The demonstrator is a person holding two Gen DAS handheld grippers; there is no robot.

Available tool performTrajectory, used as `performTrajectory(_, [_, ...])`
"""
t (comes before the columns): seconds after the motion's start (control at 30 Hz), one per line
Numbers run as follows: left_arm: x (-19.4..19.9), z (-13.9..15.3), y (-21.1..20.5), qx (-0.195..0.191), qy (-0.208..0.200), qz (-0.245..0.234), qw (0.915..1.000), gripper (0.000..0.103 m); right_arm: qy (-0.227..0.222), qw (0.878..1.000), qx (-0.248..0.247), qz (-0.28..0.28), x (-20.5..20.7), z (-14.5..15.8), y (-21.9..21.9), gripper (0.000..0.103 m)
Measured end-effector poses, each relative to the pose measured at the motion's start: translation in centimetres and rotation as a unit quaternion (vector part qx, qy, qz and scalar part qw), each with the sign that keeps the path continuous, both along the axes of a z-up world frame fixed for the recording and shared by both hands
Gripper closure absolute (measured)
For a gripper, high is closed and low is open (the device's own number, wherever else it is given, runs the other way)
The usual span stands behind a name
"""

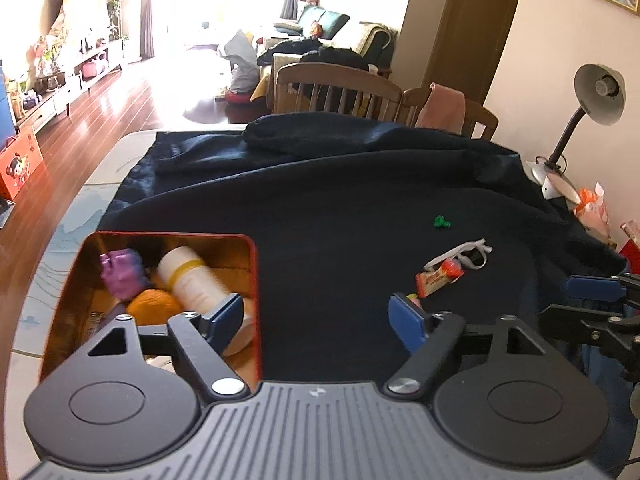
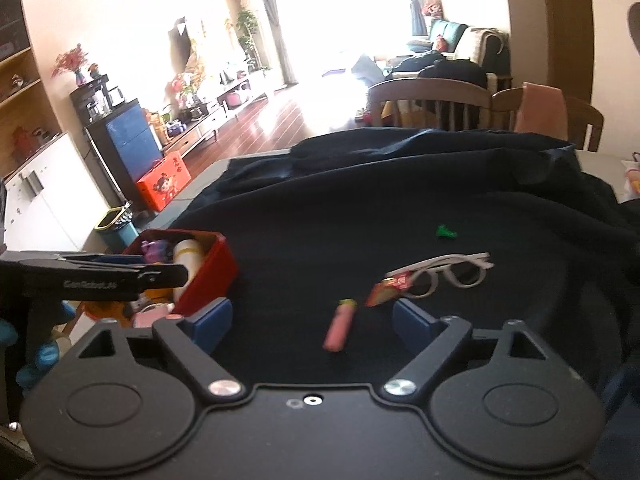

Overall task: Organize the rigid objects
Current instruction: 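Move both tools back over the remaining items on the cloth, then move the left tool around the pink lipstick while the right tool approaches the green pawn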

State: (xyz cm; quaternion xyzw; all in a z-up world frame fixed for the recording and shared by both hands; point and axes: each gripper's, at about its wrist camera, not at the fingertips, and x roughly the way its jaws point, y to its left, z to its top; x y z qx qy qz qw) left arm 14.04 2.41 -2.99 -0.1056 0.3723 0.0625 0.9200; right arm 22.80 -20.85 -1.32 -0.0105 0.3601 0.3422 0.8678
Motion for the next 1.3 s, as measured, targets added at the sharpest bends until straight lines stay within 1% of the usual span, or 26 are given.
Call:
performTrajectory(0.03, [0.3, 0.0, -0.4, -0.001, -0.002, 0.0, 1.0, 0.021, -0.004, 1.0, 0.001, 0.0, 0.4, 0.1, -0.5, 0.002])
performTrajectory(0.07, [0.7, 0.0, -0.9, -0.003, -0.003, 0.0, 1.0, 0.021, -0.009, 1.0, 0.001, 0.002, 0.8, 0.2, -0.9, 0.0])
performTrajectory(0.23, [2.7, -0.6, -2.9, 0.0, 0.008, -0.003, 1.0, 0.02, -0.031, 0.999, -0.019, 0.009, 3.8, 0.5, -2.4, 0.0])
performTrajectory(0.37, [4.0, -1.1, -4.5, -0.005, 0.015, -0.004, 0.9999, 0.02, -0.044, 0.998, -0.033, 0.013, 6.4, 0.7, -3.4, 0.0])
performTrajectory(0.5, [5.4, -1.6, -6.2, 0.004, 0.021, -0.009, 0.9997, 0.02, -0.047, 0.998, -0.047, 0.02, 9.0, 0.6, -3.8, 0.0])
performTrajectory(0.7, [7.2, -2.4, -7.6, 0.002, 0.03, -0.008, 0.9995, 0.02, -0.046, 0.997, -0.059, 0.03, 12.8, -0.1, -3.4, 0.0])
performTrajectory(0.97, [9.2, -4.5, -8.8, 0.009, 0.056, 0.001, 0.9984, 0.02, -0.024, 0.994, -0.087, 0.061, 16.9, -3.2, -1.3, 0.0])
performTrajectory(1.07, [9.8, -5.6, -8.9, 0.005, 0.073, 0.004, 0.9973, 0.02, -0.017, 0.993, -0.097, 0.067, 17.8, -4.6, -0.4, 0.001])
performTrajectory(1.3, [11.0, -7.8, -9.6, -0.002, 0.099, -0.007, 0.995, 0.02, 0.007, 0.99, -0.115, 0.079, 19.6, -7.3, 1.0, 0.006])
